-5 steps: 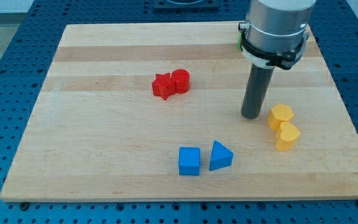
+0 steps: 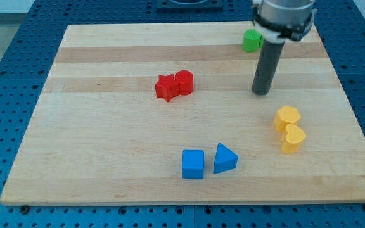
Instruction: Slide the red circle to the top center
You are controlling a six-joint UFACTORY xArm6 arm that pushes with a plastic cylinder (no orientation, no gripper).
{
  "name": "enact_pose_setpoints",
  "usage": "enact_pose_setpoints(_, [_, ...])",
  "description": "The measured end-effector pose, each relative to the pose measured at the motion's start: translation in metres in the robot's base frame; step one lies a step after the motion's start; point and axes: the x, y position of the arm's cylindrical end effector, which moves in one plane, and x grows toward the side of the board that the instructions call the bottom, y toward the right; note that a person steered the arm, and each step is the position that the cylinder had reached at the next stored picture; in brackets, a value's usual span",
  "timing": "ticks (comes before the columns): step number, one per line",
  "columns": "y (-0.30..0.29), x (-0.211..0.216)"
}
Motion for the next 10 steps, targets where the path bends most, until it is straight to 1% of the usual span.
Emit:
enact_pose_setpoints(1, [0.012,-0.06])
enact_pose_setpoints(2, [0.014,-0.098])
enact_pose_setpoints(4, [-0.006,-0.107])
enact_pose_setpoints(6, [-0.006,-0.123])
enact_pose_setpoints(7, [0.013,-0.097])
enact_pose_setpoints(8, [0.043,-0.048])
enact_pose_setpoints(9, [0.053,-0.052])
enact_pose_setpoints(10, [0.045,-0.088])
